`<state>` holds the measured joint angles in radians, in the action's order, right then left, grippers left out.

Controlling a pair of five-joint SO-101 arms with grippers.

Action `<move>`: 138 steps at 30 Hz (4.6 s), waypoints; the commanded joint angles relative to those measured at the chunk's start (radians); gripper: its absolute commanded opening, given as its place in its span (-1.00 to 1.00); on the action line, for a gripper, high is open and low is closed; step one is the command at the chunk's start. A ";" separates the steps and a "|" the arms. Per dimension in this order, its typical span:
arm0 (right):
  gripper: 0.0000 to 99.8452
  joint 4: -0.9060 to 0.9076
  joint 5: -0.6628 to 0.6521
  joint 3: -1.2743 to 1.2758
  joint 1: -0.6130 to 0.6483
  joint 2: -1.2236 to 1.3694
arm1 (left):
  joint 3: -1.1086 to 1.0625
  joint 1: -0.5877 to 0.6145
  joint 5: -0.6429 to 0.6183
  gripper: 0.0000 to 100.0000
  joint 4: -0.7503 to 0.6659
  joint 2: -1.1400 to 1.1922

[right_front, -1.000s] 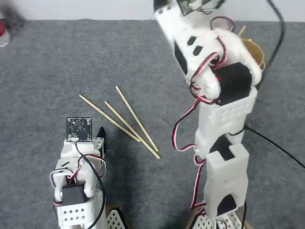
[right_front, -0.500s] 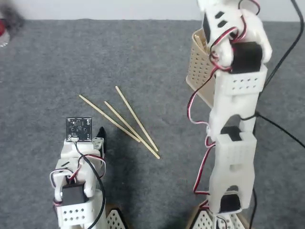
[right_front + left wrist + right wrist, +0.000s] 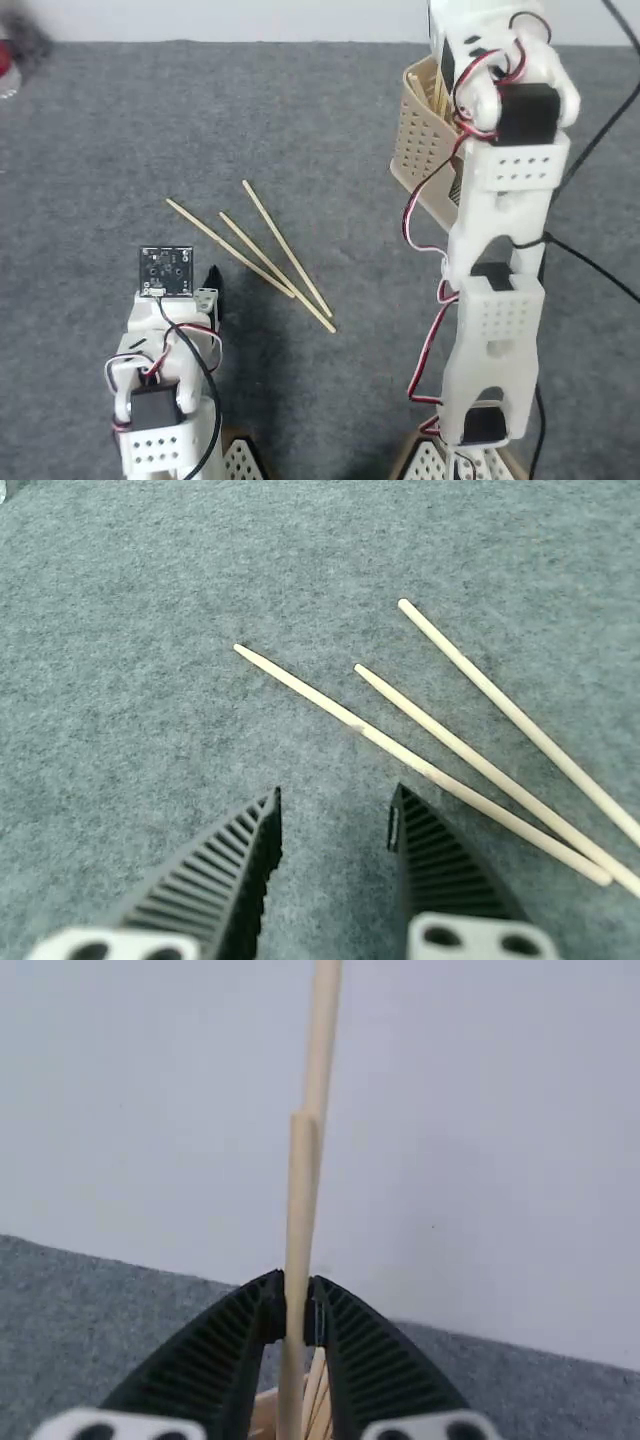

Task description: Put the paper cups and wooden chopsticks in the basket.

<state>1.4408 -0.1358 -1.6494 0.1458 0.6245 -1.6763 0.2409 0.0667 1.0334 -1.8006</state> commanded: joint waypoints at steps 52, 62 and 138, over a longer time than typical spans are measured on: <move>-0.99 -0.354 0.037 1.324 0.117 -1.239 | 0.010 0.000 -0.002 -0.66 -0.012 -0.018; -0.99 -1.287 -0.121 2.122 0.068 -1.377 | 0.010 -0.006 -0.002 -0.66 -0.017 -0.018; -0.80 -1.000 0.058 1.593 -0.064 -0.641 | 0.010 -0.008 -0.002 -0.66 -0.018 -0.018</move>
<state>0.4112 -0.0913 0.0031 0.0829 0.0107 -1.6763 0.2409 0.0667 1.0334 -1.8006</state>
